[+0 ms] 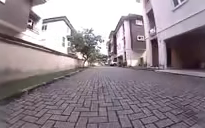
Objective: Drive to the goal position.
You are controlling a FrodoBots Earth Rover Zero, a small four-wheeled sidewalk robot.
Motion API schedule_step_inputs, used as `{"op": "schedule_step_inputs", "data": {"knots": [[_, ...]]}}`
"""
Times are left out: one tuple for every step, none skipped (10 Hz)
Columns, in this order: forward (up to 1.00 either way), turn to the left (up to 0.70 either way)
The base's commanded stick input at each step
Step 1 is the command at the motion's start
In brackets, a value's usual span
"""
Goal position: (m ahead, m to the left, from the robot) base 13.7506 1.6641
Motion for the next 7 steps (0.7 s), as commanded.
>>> {"op": "schedule_step_inputs", "data": {"knots": [[0.69,0.03],[0.69,0.03],[0.69,0.03],[0.69,0.03],[0.69,0.03],[0.69,0.03],[0.69,0.03]]}}
